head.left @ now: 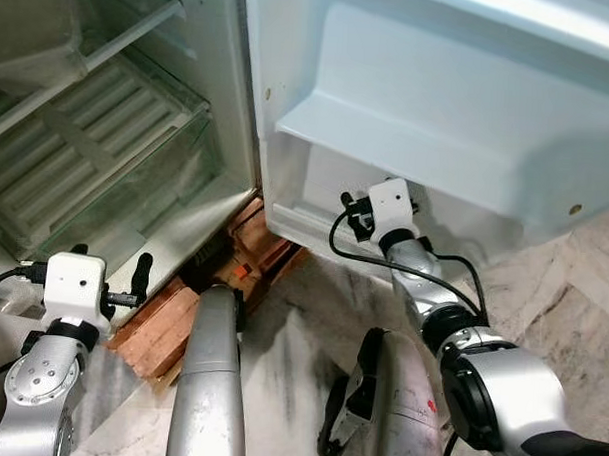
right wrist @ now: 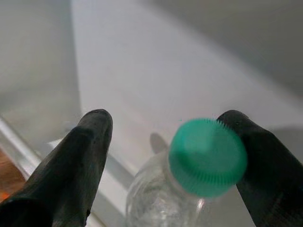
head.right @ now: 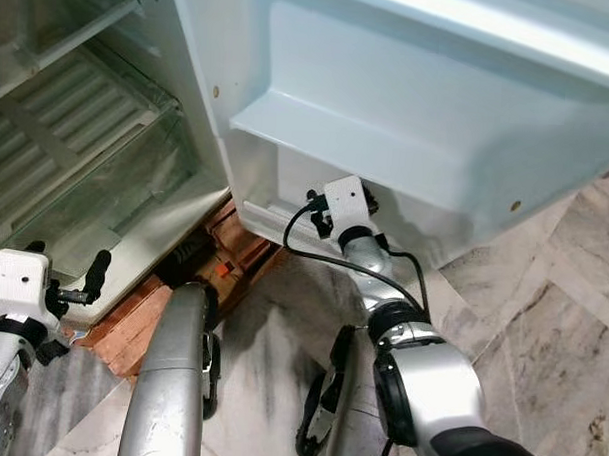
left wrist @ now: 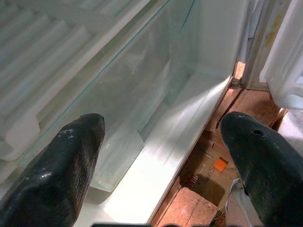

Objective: Restocking fridge

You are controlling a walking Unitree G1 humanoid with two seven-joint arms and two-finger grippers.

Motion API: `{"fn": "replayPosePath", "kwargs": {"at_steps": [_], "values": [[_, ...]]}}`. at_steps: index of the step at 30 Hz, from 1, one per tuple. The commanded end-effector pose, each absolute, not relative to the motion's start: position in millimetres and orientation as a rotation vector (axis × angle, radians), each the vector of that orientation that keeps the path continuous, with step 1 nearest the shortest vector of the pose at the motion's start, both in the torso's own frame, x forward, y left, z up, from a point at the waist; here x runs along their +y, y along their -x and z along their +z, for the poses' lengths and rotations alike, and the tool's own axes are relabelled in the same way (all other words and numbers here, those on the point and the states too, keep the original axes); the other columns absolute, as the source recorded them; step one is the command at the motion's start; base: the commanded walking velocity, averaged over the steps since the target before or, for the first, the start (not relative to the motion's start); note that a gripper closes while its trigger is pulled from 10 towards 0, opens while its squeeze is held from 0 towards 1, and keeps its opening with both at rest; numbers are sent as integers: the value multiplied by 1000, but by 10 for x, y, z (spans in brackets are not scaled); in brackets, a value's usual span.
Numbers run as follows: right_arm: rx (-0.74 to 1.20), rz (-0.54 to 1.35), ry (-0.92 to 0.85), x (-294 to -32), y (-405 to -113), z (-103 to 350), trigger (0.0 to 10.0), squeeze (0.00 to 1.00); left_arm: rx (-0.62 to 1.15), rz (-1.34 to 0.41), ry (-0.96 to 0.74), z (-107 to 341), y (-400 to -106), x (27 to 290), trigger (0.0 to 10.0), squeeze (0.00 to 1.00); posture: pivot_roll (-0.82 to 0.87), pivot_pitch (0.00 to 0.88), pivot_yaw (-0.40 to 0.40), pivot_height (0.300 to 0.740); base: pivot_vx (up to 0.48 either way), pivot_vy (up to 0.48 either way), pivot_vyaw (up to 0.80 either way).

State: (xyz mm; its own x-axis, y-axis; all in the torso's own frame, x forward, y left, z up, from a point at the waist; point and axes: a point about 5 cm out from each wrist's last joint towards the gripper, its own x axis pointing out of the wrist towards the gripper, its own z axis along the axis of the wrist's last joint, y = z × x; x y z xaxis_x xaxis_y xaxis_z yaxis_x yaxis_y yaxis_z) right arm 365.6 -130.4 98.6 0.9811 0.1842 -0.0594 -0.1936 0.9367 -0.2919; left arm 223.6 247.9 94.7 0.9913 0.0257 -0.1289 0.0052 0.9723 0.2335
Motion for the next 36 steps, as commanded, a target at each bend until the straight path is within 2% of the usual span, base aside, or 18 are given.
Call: {"fn": "replayPosePath", "kwargs": {"at_steps": [1,4,13,19,24,25,26,31,33,34,36], "values": [[8,198,322,-1357,-3648,1003,10000,1000,152,0,-242,883,-2232,2480,10000,0,306,194,-39,592,0,0,0],[-19,197,379,-1427,-3651,1038,10000,1000,141,-7,-239,887,-2289,2461,10000,0,291,176,-37,592,0,0,0],[-100,171,391,-1530,-3663,1159,10000,1000,103,-28,-239,915,-2504,2428,10000,0,259,112,-31,592,0,0,0],[-130,186,311,-1488,-3658,1206,10000,1000,132,-8,-218,866,-2590,2429,10000,0,224,65,-31,592,0,0,0],[-124,253,162,-1374,-3520,1087,10000,1000,159,-11,-190,772,-2505,2330,10000,0,197,39,-25,592,0,0,0],[-122,276,119,-1317,-3426,1026,10000,533,167,-26,-184,720,-2460,2282,10000,0,176,12,-27,592,0,0,0],[-77,306,83,-1244,-3344,947,10000,0,175,-38,-179,685,-2422,2249,10000,0,176,12,-27,592,0,0,0],[-27,275,8,-1176,-3195,859,10000,0,159,-69,-158,666,-2392,2186,10000,0,166,0,-45,592,0,0,0],[22,203,-108,-1131,-3097,833,10000,0,145,-54,-152,671,-2407,2182,10000,0,167,0,-52,592,0,0,0],[22,203,-108,-1131,-3097,833,10000,0,145,-54,-152,671,-2407,2182,10000,0,167,0,-52,592,0,0,0],[-91,190,-120,-1136,-3018,969,10000,0,133,-19,-142,698,-2442,2227,10000,0,160,0,-50,592,0,0,0]]}}
